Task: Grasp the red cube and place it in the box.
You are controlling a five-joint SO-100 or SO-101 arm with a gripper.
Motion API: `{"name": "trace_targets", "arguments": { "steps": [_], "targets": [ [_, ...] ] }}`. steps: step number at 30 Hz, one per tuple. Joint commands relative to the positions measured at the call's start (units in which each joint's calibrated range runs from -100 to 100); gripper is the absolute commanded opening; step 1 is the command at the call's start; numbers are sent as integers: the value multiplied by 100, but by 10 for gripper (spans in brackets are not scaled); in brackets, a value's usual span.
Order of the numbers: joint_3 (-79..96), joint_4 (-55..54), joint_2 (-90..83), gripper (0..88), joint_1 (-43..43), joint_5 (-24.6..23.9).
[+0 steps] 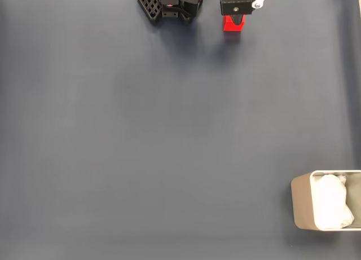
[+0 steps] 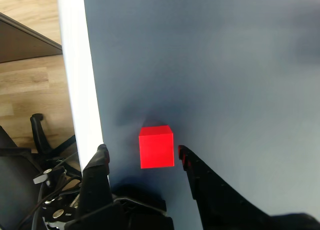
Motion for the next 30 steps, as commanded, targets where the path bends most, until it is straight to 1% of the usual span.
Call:
{"name": "trace_targets", "arguments": {
  "steps": [1,30],
  "targets": [
    [68,-161,-59,326,-47,-83],
    [761,-1005,175,331,-11,-137]
  ]
}}
